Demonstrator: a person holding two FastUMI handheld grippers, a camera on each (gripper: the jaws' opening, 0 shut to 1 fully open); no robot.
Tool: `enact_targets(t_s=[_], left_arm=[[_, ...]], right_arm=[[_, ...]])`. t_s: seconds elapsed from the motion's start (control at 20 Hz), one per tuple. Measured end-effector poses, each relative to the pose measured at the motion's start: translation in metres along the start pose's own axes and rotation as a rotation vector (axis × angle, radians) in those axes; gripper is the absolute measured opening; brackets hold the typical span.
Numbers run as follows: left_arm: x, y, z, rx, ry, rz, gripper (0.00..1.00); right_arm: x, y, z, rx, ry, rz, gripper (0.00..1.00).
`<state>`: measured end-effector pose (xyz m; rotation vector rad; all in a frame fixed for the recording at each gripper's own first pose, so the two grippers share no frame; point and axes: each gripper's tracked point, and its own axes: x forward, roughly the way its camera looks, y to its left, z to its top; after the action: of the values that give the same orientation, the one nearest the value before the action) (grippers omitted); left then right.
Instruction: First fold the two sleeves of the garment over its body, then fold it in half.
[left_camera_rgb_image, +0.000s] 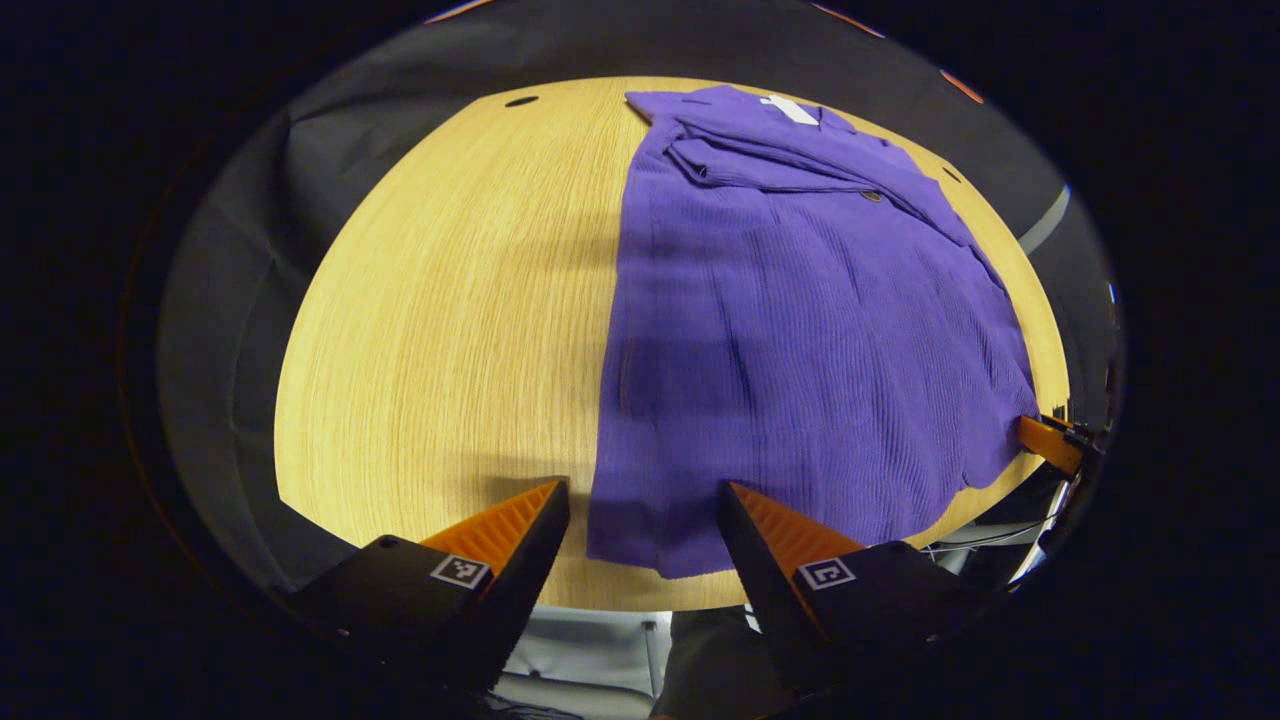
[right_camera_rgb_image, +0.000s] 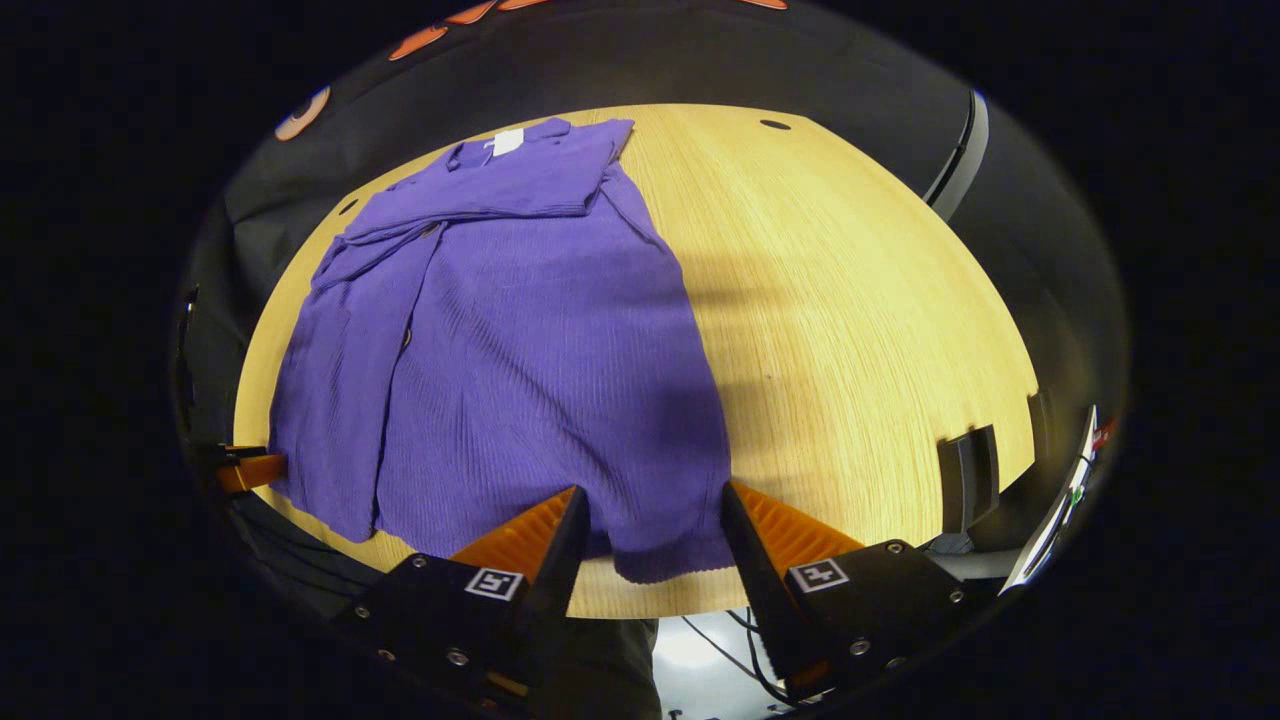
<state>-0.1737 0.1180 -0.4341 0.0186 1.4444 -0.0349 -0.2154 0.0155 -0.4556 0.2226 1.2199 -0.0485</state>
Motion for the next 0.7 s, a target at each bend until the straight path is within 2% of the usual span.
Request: enact_targets(t_s=[0.05, 0.1, 0.15, 0.2, 0.25, 0.3, 0.35, 0.4, 0.55, 0.7], left_arm=[[0.0, -0.003, 0.0, -0.006, 0.023, -0.005, 0.93], [0.0, -0.003, -0.001, -0.023, 0.048, -0.01, 0.78], [0.003, -0.005, 0.004, -0.032, 0.056, -0.015, 0.63], [0.005, -0.008, 0.008, -0.026, 0.065, -0.026, 0.49], [0.007, -0.011, 0.014, -0.016, 0.066, -0.039, 0.45], [0.013, -0.018, 0.017, -0.009, 0.067, -0.048, 0.33], [0.01, -0.021, 0.018, 0.002, 0.064, -0.051, 0.28], [0.01, -0.021, 0.019, 0.021, 0.066, -0.052, 0.19], [0.008, -0.018, 0.017, 0.042, 0.056, -0.072, 0.12], [0.006, -0.021, 0.015, -0.016, 0.073, -0.136, 0.08]], right_arm=[[-0.002, 0.004, -0.001, 0.001, 0.011, 0.008, 0.72], [-0.002, 0.009, -0.002, 0.004, 0.017, 0.018, 0.67], [0.0, 0.011, -0.002, 0.009, 0.019, 0.023, 0.54], [-0.002, 0.012, -0.003, 0.013, 0.021, 0.029, 0.48], [0.0, 0.014, -0.003, 0.025, 0.026, 0.034, 0.38], [0.0, 0.013, -0.002, 0.038, 0.025, 0.032, 0.32], [0.001, 0.015, 0.0, 0.054, 0.027, 0.037, 0.23], [0.001, 0.015, 0.0, 0.069, 0.029, 0.042, 0.17], [0.0, 0.016, 0.003, 0.122, 0.037, 0.053, 0.07], [-0.008, 0.017, 0.015, 0.111, 0.011, 0.06, 0.05]])
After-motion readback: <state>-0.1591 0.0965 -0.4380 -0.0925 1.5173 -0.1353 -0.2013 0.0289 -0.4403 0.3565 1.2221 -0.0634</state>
